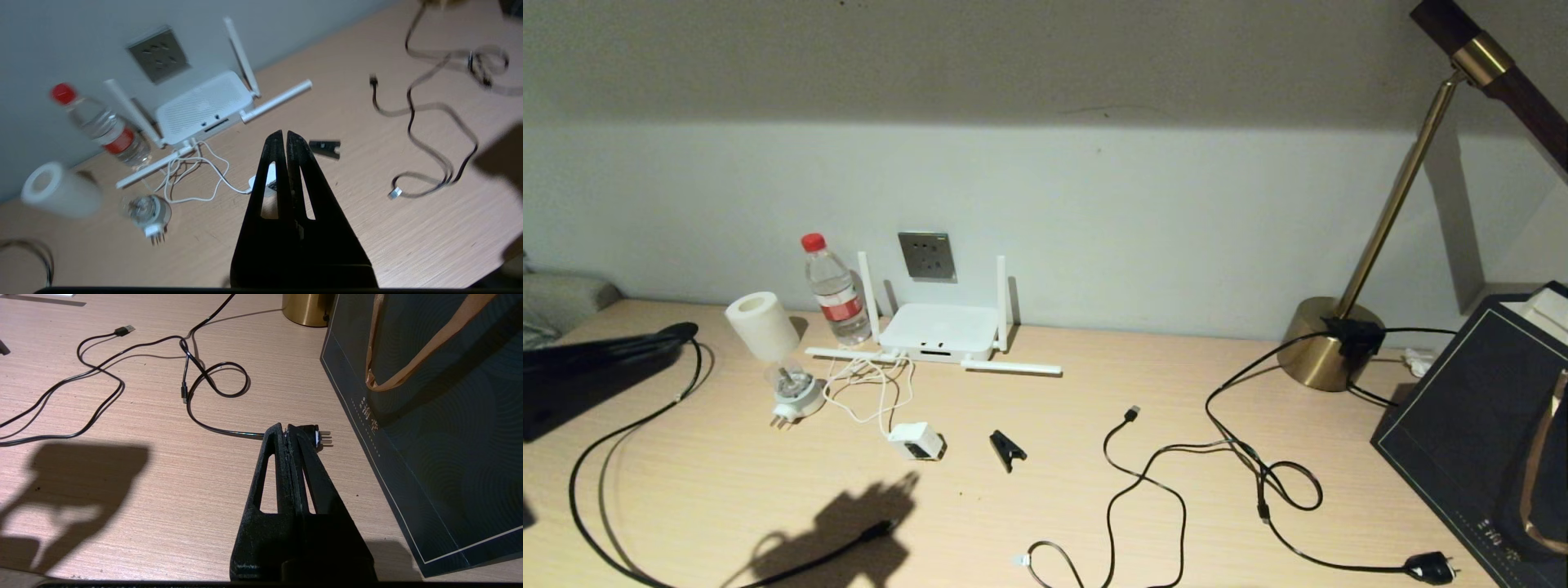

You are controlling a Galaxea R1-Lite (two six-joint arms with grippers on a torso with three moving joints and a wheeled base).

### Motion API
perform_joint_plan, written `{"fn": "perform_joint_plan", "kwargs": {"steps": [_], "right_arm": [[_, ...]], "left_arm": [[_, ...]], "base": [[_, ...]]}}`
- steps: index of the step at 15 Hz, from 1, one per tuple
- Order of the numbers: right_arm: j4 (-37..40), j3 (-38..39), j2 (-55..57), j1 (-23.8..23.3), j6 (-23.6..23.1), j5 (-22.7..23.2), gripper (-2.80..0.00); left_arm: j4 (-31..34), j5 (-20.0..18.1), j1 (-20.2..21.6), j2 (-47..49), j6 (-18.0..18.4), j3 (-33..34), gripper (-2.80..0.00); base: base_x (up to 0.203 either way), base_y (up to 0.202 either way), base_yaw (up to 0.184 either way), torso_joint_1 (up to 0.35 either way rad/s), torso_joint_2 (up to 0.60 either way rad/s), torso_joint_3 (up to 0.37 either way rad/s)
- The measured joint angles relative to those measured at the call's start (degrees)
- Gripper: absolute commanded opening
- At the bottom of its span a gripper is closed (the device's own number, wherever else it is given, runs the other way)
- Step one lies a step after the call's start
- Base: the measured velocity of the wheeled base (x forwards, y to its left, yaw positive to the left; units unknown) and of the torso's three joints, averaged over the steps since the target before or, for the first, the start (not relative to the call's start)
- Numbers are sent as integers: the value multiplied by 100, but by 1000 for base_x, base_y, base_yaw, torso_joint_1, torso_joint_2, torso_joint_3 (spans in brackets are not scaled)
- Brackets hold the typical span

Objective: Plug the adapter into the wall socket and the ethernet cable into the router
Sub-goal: Pick up plug

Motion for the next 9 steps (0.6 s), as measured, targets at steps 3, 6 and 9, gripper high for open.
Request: {"fn": "perform_joint_plan", "kwargs": {"steps": [3, 6, 9], "right_arm": [[2, 0, 0, 0, 0, 2, -280], [2, 0, 0, 0, 0, 0, -280], [0, 0, 0, 0, 0, 2, -280]], "left_arm": [[706, -777, 63, 1695, 1824, -937, -280], [2102, -980, 189, 2986, 4165, -1843, -280], [2579, -851, 312, 3941, 6141, -2674, -280]], "base": [[0, 0, 0, 0, 0, 0], [0, 0, 0, 0, 0, 0], [0, 0, 0, 0, 0, 0]]}}
